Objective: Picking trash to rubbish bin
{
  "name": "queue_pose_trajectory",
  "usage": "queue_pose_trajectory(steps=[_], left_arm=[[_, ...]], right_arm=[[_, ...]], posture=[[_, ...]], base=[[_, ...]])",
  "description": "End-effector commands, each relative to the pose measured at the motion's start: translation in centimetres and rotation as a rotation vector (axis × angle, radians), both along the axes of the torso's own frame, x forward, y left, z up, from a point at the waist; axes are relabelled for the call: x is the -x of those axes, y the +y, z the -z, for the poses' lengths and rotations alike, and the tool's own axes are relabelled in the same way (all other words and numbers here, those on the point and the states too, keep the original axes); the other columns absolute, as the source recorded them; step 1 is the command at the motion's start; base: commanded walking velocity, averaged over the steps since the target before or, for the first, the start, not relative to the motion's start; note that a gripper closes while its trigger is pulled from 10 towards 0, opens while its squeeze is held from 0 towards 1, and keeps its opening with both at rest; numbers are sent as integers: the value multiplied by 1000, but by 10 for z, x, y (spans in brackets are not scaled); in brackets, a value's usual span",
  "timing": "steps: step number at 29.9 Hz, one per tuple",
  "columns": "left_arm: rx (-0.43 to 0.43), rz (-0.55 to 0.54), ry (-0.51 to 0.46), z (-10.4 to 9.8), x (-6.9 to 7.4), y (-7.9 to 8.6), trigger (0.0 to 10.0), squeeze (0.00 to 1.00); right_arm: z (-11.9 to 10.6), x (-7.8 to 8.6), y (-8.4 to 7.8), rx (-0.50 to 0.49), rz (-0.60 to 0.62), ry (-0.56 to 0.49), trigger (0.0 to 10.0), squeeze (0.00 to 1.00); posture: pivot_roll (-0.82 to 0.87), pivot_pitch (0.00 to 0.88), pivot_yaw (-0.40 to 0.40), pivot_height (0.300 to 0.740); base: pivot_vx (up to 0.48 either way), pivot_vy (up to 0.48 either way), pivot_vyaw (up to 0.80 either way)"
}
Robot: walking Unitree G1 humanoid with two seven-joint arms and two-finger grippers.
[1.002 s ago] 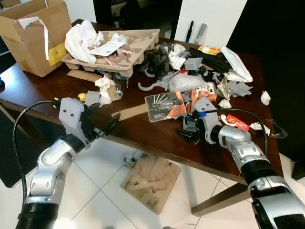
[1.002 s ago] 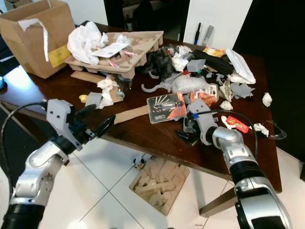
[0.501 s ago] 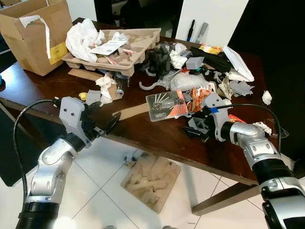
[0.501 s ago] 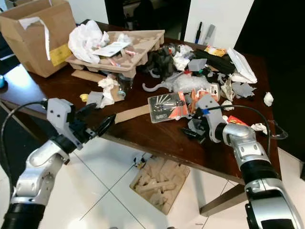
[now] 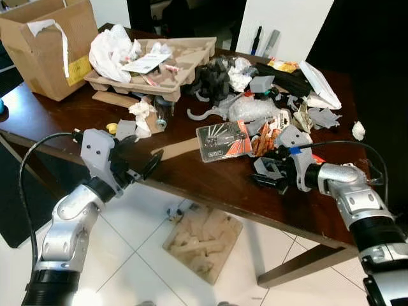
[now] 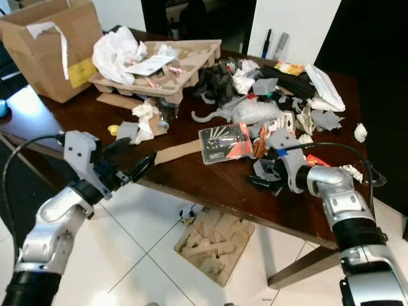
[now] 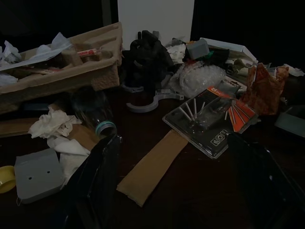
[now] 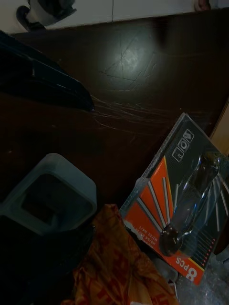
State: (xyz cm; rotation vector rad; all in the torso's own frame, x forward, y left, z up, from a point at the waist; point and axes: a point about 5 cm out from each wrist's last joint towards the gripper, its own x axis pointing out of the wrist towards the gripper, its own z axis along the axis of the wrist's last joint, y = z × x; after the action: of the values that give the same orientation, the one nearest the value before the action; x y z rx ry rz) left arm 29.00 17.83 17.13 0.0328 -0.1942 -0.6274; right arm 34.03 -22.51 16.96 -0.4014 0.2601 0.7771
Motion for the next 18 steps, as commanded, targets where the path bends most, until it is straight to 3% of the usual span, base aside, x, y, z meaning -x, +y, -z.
queue_pose_trajectory(steps=[1, 9, 14, 18], left_arm=[[10, 25, -6, -1, 2, -6, 10000, 0], [12, 32, -3, 0, 3, -8, 10000, 0], [12, 39, -1, 0, 3, -9, 10000, 0], [15, 42, -5, -1, 1, -10, 10000, 0]], right_arm=[[2, 6, -6, 1, -5, 27, 10000, 0], [5, 13, -10, 13, -25, 59, 10000, 0], [10, 17, -11, 70, -32, 99, 10000, 0], [21, 15, -2, 141, -26, 111, 10000, 0]], posture=[[165, 139, -39, 740], [167, 140, -38, 740], [162, 140, -35, 740], [156, 139, -36, 740]], base=[[0, 0, 0], [0, 0, 0], [0, 0, 0], [0, 0, 0]])
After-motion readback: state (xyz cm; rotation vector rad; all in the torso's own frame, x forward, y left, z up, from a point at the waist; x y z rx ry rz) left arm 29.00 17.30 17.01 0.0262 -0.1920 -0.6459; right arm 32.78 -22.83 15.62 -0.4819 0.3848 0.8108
